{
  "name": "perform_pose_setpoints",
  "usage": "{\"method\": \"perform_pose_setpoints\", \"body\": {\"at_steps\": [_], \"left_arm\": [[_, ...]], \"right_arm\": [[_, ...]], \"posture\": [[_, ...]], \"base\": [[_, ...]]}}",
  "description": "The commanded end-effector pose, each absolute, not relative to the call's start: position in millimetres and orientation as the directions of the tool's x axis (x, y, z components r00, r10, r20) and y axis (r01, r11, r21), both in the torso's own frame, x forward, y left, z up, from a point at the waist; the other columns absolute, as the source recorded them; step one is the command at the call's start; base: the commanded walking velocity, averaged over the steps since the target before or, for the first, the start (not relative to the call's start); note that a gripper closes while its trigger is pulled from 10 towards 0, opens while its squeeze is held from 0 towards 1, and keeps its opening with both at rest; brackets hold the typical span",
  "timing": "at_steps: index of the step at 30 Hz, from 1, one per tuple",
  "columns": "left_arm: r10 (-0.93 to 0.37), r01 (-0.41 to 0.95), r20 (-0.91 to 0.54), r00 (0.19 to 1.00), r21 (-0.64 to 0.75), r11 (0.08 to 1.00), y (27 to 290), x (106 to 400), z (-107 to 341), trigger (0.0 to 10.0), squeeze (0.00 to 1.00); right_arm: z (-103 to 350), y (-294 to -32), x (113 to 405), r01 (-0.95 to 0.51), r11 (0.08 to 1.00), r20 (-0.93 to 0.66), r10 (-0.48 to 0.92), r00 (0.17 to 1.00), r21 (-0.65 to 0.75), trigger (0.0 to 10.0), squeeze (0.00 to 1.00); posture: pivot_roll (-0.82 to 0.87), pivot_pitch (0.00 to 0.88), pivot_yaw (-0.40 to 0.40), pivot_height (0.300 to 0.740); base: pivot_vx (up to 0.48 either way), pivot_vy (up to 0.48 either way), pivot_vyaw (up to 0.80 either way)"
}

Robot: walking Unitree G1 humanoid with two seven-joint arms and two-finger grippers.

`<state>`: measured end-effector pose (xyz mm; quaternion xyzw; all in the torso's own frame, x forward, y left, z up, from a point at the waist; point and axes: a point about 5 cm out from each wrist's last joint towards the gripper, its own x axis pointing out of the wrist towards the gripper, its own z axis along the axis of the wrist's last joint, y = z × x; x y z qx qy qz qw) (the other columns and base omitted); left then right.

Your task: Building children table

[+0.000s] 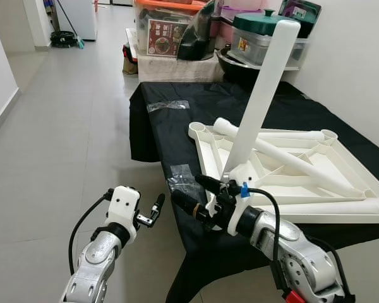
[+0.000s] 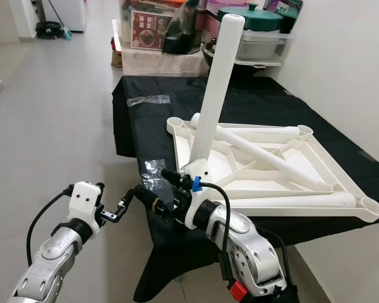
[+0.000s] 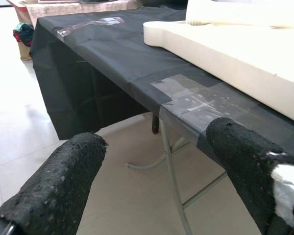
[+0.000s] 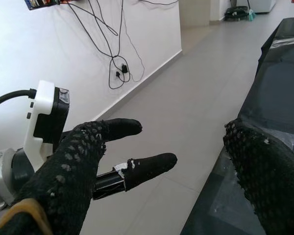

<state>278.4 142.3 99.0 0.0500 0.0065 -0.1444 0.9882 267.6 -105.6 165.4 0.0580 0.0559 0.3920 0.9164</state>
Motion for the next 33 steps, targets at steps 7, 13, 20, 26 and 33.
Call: {"method": "perform_pose_setpoints", "body": {"at_steps": [7, 13, 20, 26, 33], "left_arm": [[-0.294, 0.296, -0.035, 0.955, 0.097, 0.95, 138, 279, 96, 10.0, 0.0], [-0.297, 0.299, -0.038, 0.954, 0.1, 0.949, 137, 279, 96, 10.0, 0.0], [-0.297, 0.3, -0.041, 0.954, 0.102, 0.949, 138, 279, 95, 10.0, 0.0], [-0.298, 0.301, -0.042, 0.954, 0.103, 0.948, 137, 280, 95, 10.0, 0.0], [-0.294, 0.297, -0.044, 0.955, 0.106, 0.949, 138, 279, 95, 10.0, 0.0]], "right_arm": [[150, -128, 279, -0.572, 0.811, -0.179, 0.585, 0.791, 0.127, 10.0, 0.0], [138, -164, 293, -0.329, 0.941, -0.272, 0.337, 0.901, 0.077, 10.0, 0.0], [132, -210, 300, -0.018, 1.0, -0.313, 0.019, 0.95, 0.006, 10.0, 0.0], [132, -235, 303, 0.177, 0.984, -0.31, -0.173, 0.935, -0.013, 10.0, 0.0], [131, -248, 306, 0.24, 0.97, -0.301, -0.242, 0.922, -0.044, 10.0, 0.0]], "posture": [[-0.04, 0.0, -0.104, 0.74], [-0.04, 0.0, -0.1, 0.74], [-0.05, 0.0, -0.097, 0.74], [-0.05, 0.0, -0.097, 0.74], [-0.04, 0.0, -0.102, 0.74]], "base": [[0.0, 0.0, 0.0], [0.0, 0.0, 0.0], [0.0, 0.0, 0.0], [0.0, 0.0, 0.0], [0.0, 0.0, 0.0]]}}
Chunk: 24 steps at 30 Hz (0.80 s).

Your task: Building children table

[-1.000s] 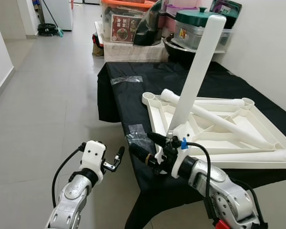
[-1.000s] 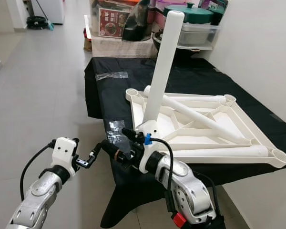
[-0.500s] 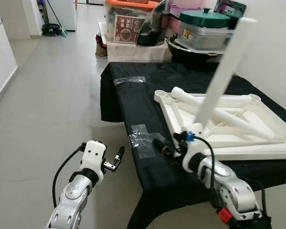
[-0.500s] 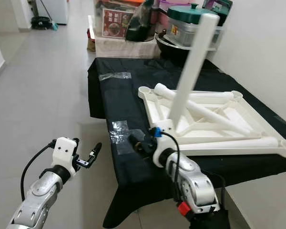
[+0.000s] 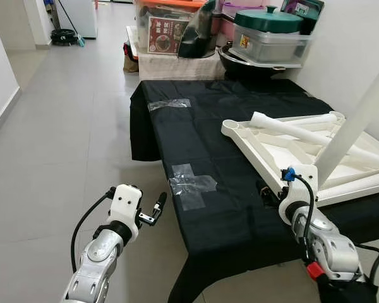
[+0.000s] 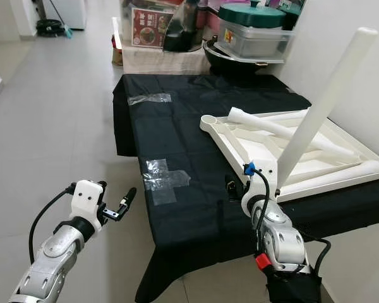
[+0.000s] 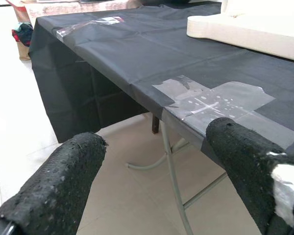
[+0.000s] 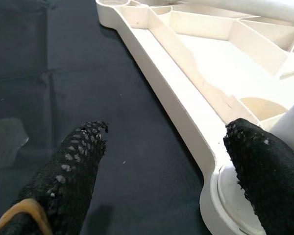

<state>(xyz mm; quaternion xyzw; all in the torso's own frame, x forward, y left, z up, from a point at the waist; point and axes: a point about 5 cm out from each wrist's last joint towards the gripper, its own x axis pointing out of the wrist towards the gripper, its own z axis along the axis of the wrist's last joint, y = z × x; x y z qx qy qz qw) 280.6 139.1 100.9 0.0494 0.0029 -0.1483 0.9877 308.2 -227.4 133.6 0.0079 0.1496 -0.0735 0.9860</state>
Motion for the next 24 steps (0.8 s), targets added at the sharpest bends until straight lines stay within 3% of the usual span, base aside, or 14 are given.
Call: {"method": "perform_pose_setpoints", "body": {"at_steps": [1, 6, 8, 12, 24], "left_arm": [[-0.292, 0.295, -0.044, 0.955, 0.107, 0.949, 139, 279, 95, 10.0, 0.0], [-0.289, 0.292, -0.044, 0.956, 0.108, 0.95, 140, 278, 95, 10.0, 0.0], [-0.285, 0.289, -0.045, 0.957, 0.11, 0.951, 141, 278, 94, 10.0, 0.0], [-0.285, 0.288, -0.045, 0.958, 0.11, 0.951, 140, 278, 94, 10.0, 0.0], [-0.29, 0.294, -0.045, 0.956, 0.115, 0.949, 139, 279, 94, 10.0, 0.0]], "right_arm": [[132, -252, 307, 0.255, 0.965, -0.294, -0.26, 0.92, -0.056, 10.0, 0.0], [136, -264, 309, 0.292, 0.952, -0.273, -0.305, 0.913, -0.086, 10.0, 0.0], [143, -286, 309, 0.394, 0.911, -0.245, -0.413, 0.877, -0.124, 10.0, 0.0], [146, -305, 304, 0.531, 0.837, -0.231, -0.547, 0.805, -0.133, 10.0, 0.0], [128, -299, 301, 0.572, 0.814, -0.286, -0.573, 0.768, -0.096, 10.0, 0.0]], "posture": [[-0.03, 0.0, -0.106, 0.74], [-0.03, 0.0, -0.106, 0.74], [-0.03, 0.0, -0.109, 0.74], [-0.03, 0.0, -0.107, 0.74], [-0.03, 0.0, -0.105, 0.74]], "base": [[0.0, 0.0, 0.0], [0.0, 0.0, 0.0], [0.0, 0.0, 0.0], [0.0, 0.0, 0.0], [0.0, 0.0, 0.0]]}}
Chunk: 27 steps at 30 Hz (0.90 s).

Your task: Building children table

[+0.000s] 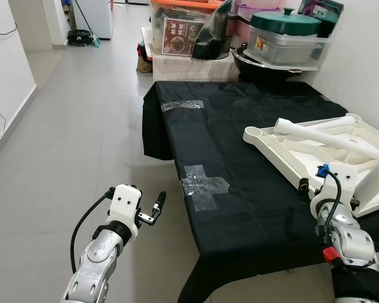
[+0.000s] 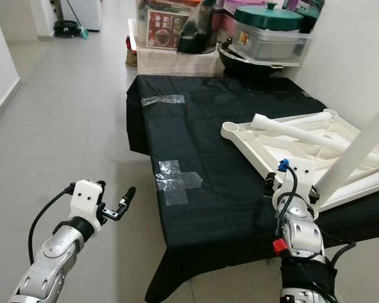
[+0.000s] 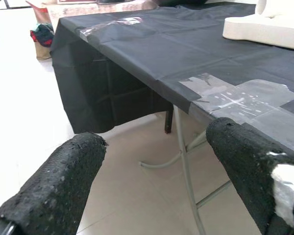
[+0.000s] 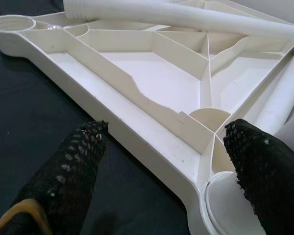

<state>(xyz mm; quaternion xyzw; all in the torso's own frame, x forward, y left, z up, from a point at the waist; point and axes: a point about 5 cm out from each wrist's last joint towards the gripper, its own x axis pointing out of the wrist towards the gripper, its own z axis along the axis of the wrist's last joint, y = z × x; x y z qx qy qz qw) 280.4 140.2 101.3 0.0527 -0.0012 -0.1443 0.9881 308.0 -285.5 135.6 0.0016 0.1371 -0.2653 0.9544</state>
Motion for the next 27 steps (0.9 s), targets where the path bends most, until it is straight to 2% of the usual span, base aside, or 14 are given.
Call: {"method": "perform_pose_setpoints", "body": {"at_steps": [1, 12, 14, 16, 17, 19, 21, 24, 27], "left_arm": [[-0.29, 0.294, -0.045, 0.956, 0.116, 0.949, 139, 278, 94, 10.0, 0.0], [-0.29, 0.294, -0.049, 0.956, 0.116, 0.949, 139, 277, 92, 10.0, 0.0], [-0.291, 0.295, -0.051, 0.955, 0.115, 0.948, 139, 277, 92, 10.0, 0.0], [-0.294, 0.299, -0.054, 0.954, 0.117, 0.947, 139, 277, 91, 10.0, 0.0], [-0.294, 0.299, -0.054, 0.954, 0.117, 0.947, 139, 277, 91, 10.0, 0.0], [-0.296, 0.301, -0.056, 0.953, 0.119, 0.946, 139, 278, 92, 10.0, 0.0], [-0.296, 0.301, -0.056, 0.953, 0.119, 0.946, 139, 278, 92, 10.0, 0.0], [-0.296, 0.301, -0.055, 0.953, 0.119, 0.946, 138, 278, 92, 10.0, 0.0], [-0.296, 0.301, -0.056, 0.954, 0.118, 0.946, 138, 278, 92, 10.0, 0.0]], "right_arm": [[128, -300, 301, 0.573, 0.813, -0.286, -0.576, 0.766, -0.102, 10.0, 0.0], [131, -329, 292, 0.65, 0.742, -0.269, -0.668, 0.694, -0.165, 10.0, 0.0], [133, -338, 287, 0.682, 0.708, -0.259, -0.704, 0.661, -0.182, 10.0, 0.0], [135, -354, 276, 0.738, 0.64, -0.243, -0.766, 0.595, -0.214, 10.0, 0.0], [135, -354, 276, 0.738, 0.64, -0.243, -0.766, 0.595, -0.214, 10.0, 0.0], [134, -361, 270, 0.77, 0.591, -0.238, -0.805, 0.544, -0.24, 10.0, 0.0], [134, -361, 270, 0.77, 0.591, -0.238, -0.805, 0.544, -0.24, 10.0, 0.0], [132, -366, 264, 0.821, 0.523, -0.23, -0.849, 0.476, -0.231, 10.0, 0.0], [131, -365, 264, 0.827, 0.52, -0.234, -0.849, 0.473, -0.215, 10.0, 0.0]], "posture": [[-0.03, 0.0, -0.107, 0.74], [-0.03, 0.0, -0.104, 0.74], [-0.04, 0.0, -0.101, 0.74], [-0.04, 0.0, -0.096, 0.74], [-0.04, 0.0, -0.096, 0.74], [-0.04, 0.0, -0.096, 0.74], [-0.04, 0.0, -0.096, 0.74], [-0.04, 0.0, -0.097, 0.74], [-0.04, 0.0, -0.098, 0.74]], "base": [[0.0, 0.0, 0.0], [0.0, 0.0, 0.0], [0.0, 0.0, 0.0], [0.0, 0.0, 0.0], [0.0, 0.0, 0.0], [0.0, 0.0, 0.0], [0.0, 0.0, 0.0], [0.0, 0.0, 0.0], [0.0, 0.0, 0.0]]}}
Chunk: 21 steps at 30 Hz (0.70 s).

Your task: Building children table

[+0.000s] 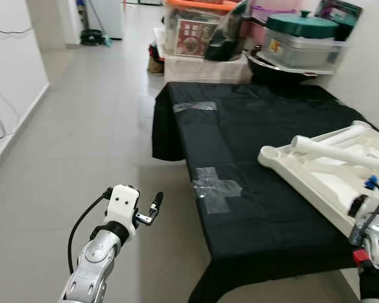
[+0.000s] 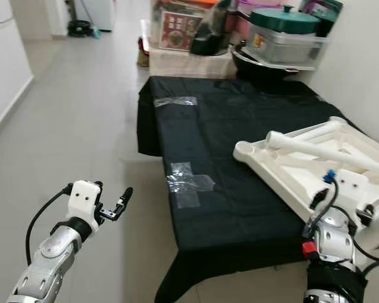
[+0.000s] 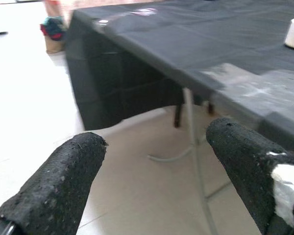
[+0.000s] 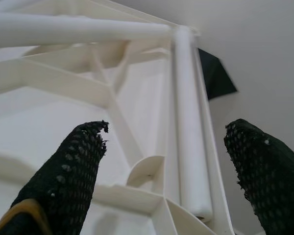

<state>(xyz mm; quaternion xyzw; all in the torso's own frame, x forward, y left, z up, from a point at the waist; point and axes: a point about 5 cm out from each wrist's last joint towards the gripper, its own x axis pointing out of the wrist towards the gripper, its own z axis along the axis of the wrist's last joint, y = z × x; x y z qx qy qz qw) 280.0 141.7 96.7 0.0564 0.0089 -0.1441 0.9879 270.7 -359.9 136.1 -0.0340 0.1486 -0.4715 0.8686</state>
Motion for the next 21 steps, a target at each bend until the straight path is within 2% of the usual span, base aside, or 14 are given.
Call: {"method": "perform_pose_setpoints", "body": {"at_steps": [1, 3, 4, 6, 8, 9, 10, 11, 12, 13, 15, 17, 18, 21], "left_arm": [[-0.296, 0.3, -0.056, 0.954, 0.118, 0.946, 138, 278, 92, 10.0, 0.0], [-0.294, 0.299, -0.057, 0.954, 0.117, 0.947, 138, 278, 91, 10.0, 0.0], [-0.293, 0.298, -0.057, 0.954, 0.117, 0.947, 138, 278, 91, 10.0, 0.0], [-0.293, 0.298, -0.057, 0.954, 0.117, 0.947, 138, 278, 91, 10.0, 0.0], [-0.292, 0.297, -0.057, 0.955, 0.117, 0.948, 138, 278, 91, 10.0, 0.0], [-0.293, 0.298, -0.057, 0.954, 0.116, 0.948, 138, 278, 91, 10.0, 0.0], [-0.294, 0.299, -0.057, 0.954, 0.116, 0.947, 137, 278, 91, 10.0, 0.0], [-0.295, 0.3, -0.057, 0.954, 0.116, 0.947, 137, 278, 91, 10.0, 0.0], [-0.295, 0.3, -0.057, 0.954, 0.116, 0.947, 137, 278, 91, 10.0, 0.0], [-0.296, 0.301, -0.056, 0.954, 0.115, 0.947, 136, 278, 91, 10.0, 0.0], [-0.296, 0.301, -0.056, 0.954, 0.115, 0.947, 136, 278, 91, 10.0, 0.0], [-0.295, 0.299, -0.051, 0.954, 0.112, 0.948, 136, 278, 92, 10.0, 0.0], [-0.295, 0.299, -0.051, 0.954, 0.112, 0.948, 136, 278, 92, 10.0, 0.0], [-0.292, 0.295, -0.05, 0.955, 0.109, 0.949, 136, 277, 91, 10.0, 0.0]], "right_arm": [[130, -364, 265, 0.828, 0.521, -0.238, -0.847, 0.475, -0.205, 10.0, 0.0], [129, -357, 270, 0.822, 0.547, -0.257, -0.827, 0.501, -0.156, 10.0, 0.0], [131, -349, 278, 0.796, 0.596, -0.251, -0.79, 0.559, -0.107, 10.0, 0.0], [131, -349, 278, 0.796, 0.596, -0.251, -0.79, 0.559, -0.107, 10.0, 0.0], [133, -343, 284, 0.774, 0.629, -0.244, -0.764, 0.598, -0.073, 10.0, 0.0], [145, -316, 304, 0.627, 0.779, -0.185, -0.615, 0.767, 0.013, 10.0, 0.0], [156, -287, 318, 0.464, 0.884, -0.114, -0.456, 0.883, 0.062, 10.0, 0.0], [166, -266, 325, 0.336, 0.938, -0.049, -0.332, 0.942, 0.086, 10.0, 0.0], [166, -266, 325, 0.336, 0.938, -0.049, -0.332, 0.942, 0.086, 10.0, 0.0], [176, -243, 329, 0.179, 0.98, 0.02, -0.182, 0.983, 0.09, 10.0, 0.0], [176, -243, 329, 0.179, 0.98, 0.02, -0.182, 0.983, 0.09, 10.0, 0.0], [183, -210, 329, -0.05, 0.996, 0.079, 0.044, 0.996, 0.077, 10.0, 0.0], [183, -210, 329, -0.05, 0.996, 0.079, 0.044, 0.996, 0.077, 10.0, 0.0], [179, -194, 327, -0.181, 0.983, 0.063, 0.179, 0.982, 0.033, 10.0, 0.0]], "posture": [[-0.04, 0.0, -0.098, 0.74], [-0.04, 0.0, -0.101, 0.74], [-0.04, 0.0, -0.103, 0.74], [-0.04, 0.0, -0.103, 0.74], [-0.04, 0.0, -0.103, 0.74], [-0.04, 0.0, -0.1, 0.74], [-0.04, 0.0, -0.1, 0.74], [-0.04, 0.0, -0.1, 0.74], [-0.04, 0.0, -0.1, 0.74], [-0.04, 0.0, -0.104, 0.74], [-0.04, 0.0, -0.104, 0.74], [-0.03, 0.0, -0.112, 0.74], [-0.03, 0.0, -0.112, 0.74], [-0.03, 0.0, -0.114, 0.74]], "base": [[0.0, 0.0, 0.0], [0.0, 0.0, 0.0], [0.0, 0.0, 0.0], [0.0, 0.0, 0.0], [0.0, 0.0, 0.0], [0.0, 0.0, 0.0], [0.0, 0.0, 0.0], [0.0, 0.0, 0.0], [0.0, 0.0, 0.0], [0.0, 0.0, 0.0], [0.0, 0.0, 0.0], [0.0, 0.0, 0.0], [0.0, 0.0, 0.0], [0.0, 0.0, 0.0]]}}
